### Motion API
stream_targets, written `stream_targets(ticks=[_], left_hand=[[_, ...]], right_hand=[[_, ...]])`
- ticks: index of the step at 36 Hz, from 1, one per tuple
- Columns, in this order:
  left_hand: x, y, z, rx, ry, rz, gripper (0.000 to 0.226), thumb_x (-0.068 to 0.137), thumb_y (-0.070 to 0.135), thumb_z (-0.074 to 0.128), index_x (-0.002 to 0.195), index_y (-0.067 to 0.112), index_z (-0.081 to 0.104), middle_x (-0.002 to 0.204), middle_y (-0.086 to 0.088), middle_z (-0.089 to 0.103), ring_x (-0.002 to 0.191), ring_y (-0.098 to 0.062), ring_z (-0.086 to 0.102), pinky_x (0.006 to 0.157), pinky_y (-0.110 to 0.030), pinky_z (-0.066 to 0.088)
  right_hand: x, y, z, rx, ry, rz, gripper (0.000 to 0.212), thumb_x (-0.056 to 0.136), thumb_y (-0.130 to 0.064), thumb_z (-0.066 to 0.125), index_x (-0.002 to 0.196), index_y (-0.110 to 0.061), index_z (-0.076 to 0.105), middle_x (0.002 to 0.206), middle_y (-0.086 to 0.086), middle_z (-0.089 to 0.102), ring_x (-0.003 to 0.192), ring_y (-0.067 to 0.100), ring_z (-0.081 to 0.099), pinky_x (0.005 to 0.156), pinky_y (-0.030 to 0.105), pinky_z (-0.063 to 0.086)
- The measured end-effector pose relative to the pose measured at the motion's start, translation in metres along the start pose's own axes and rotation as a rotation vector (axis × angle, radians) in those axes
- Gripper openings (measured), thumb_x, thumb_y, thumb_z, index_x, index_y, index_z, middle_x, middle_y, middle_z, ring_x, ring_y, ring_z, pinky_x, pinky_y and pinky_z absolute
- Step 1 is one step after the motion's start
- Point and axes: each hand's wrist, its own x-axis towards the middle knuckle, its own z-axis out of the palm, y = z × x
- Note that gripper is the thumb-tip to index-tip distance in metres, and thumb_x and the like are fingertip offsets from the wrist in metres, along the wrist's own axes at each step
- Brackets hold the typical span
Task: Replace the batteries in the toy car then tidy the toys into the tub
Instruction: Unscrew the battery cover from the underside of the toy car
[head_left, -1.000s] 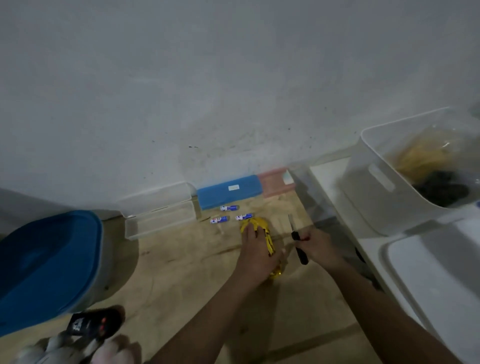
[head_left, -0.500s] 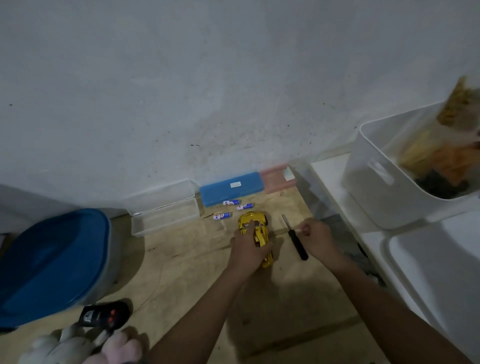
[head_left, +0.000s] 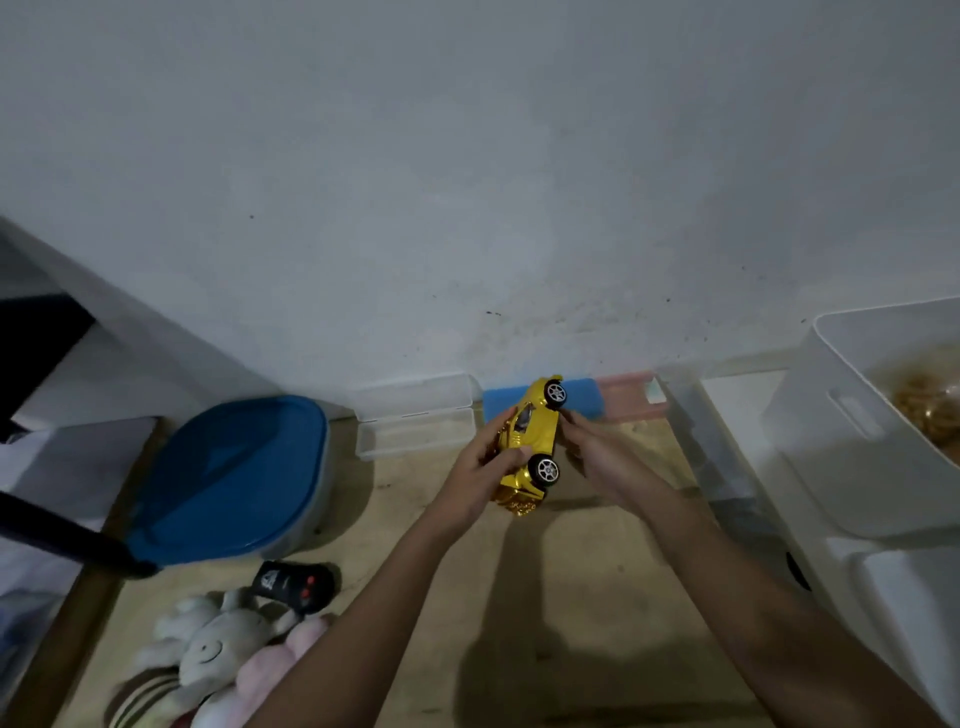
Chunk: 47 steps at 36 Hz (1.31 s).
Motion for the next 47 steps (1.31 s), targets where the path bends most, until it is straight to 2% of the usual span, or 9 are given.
stream_targets(ticks=[8,15,21,25,28,32,38,42,47], left_hand=[[-0.010,0.012,-0.013,-0.119,-0.098,-0.040,0.053,0.080,0.026,0.055,0.132,0.027,0.046,0.118,-0.006,0.061,0.094,-0.016,0.063,0.065,-0.022,0.051],[-0.005,0.019,-0.013,0.080,-0.197,-0.129,0.061,0.084,0.048,0.049,0.141,0.043,0.025,0.134,-0.003,0.052,0.118,-0.024,0.053,0.070,-0.028,0.052],[-0.005,0.022,-0.011,0.158,-0.227,-0.142,0.086,0.076,0.062,0.058,0.145,0.040,0.013,0.142,0.001,0.041,0.125,-0.018,0.047,0.102,-0.042,0.044],[-0.005,0.024,-0.011,0.241,-0.271,-0.102,0.101,0.063,0.054,0.069,0.144,0.034,0.012,0.134,0.006,0.044,0.117,-0.010,0.051,0.096,-0.028,0.046],[-0.002,0.024,-0.012,0.217,-0.251,-0.098,0.099,0.063,0.050,0.071,0.144,0.032,0.017,0.131,0.003,0.048,0.115,-0.013,0.055,0.099,-0.036,0.047],[0.001,0.024,-0.012,0.150,-0.207,-0.105,0.096,0.077,0.043,0.064,0.148,0.040,0.000,0.136,0.003,0.040,0.114,-0.015,0.055,0.103,-0.040,0.043],[0.004,0.021,-0.009,0.202,-0.210,-0.063,0.089,0.093,0.026,0.056,0.143,0.048,-0.014,0.145,0.000,0.035,0.118,-0.013,0.053,0.089,-0.021,0.049],[0.003,0.017,-0.011,0.292,-0.239,-0.029,0.103,0.084,0.022,0.069,0.138,0.057,-0.011,0.139,-0.001,0.040,0.127,-0.017,0.045,0.103,-0.035,0.044],[0.004,0.014,-0.011,0.367,-0.259,0.001,0.111,0.075,0.019,0.077,0.128,0.071,-0.006,0.134,0.000,0.044,0.123,-0.015,0.044,0.095,-0.043,0.050]], right_hand=[[-0.002,-0.021,0.006,0.297,-0.108,-0.050,0.045,0.094,-0.014,0.047,0.138,-0.012,0.038,0.117,0.013,0.056,0.112,0.026,0.052,0.106,0.038,0.035],[-0.004,-0.035,0.007,0.351,-0.168,-0.061,0.040,0.090,-0.010,0.053,0.129,-0.013,0.044,0.112,0.015,0.061,0.096,0.028,0.059,0.096,0.037,0.044],[-0.005,-0.039,0.000,0.282,-0.191,-0.010,0.045,0.087,-0.016,0.058,0.130,-0.014,0.045,0.106,0.010,0.064,0.097,0.023,0.060,0.094,0.036,0.045],[-0.006,-0.044,-0.002,0.257,-0.216,-0.012,0.038,0.092,-0.012,0.051,0.129,-0.018,0.044,0.112,0.011,0.061,0.102,0.023,0.059,0.091,0.033,0.047],[-0.005,-0.046,-0.003,0.205,-0.200,-0.035,0.040,0.090,-0.013,0.054,0.128,-0.019,0.044,0.115,0.011,0.061,0.106,0.023,0.057,0.088,0.032,0.046],[-0.005,-0.046,-0.004,0.254,-0.175,-0.028,0.035,0.089,-0.014,0.056,0.122,-0.013,0.045,0.117,0.015,0.058,0.110,0.025,0.056,0.097,0.036,0.046],[-0.003,-0.048,-0.004,0.247,-0.110,-0.049,0.033,0.089,-0.014,0.059,0.119,-0.010,0.046,0.120,0.019,0.057,0.113,0.029,0.055,0.099,0.041,0.045],[-0.001,-0.049,-0.003,0.100,-0.038,-0.109,0.026,0.089,-0.016,0.059,0.112,-0.009,0.048,0.105,0.016,0.059,0.102,0.029,0.056,0.094,0.044,0.043],[-0.003,-0.051,0.000,-0.052,0.014,-0.174,0.035,0.089,-0.019,0.060,0.119,-0.005,0.050,0.095,0.013,0.059,0.091,0.026,0.059,0.084,0.037,0.048]])
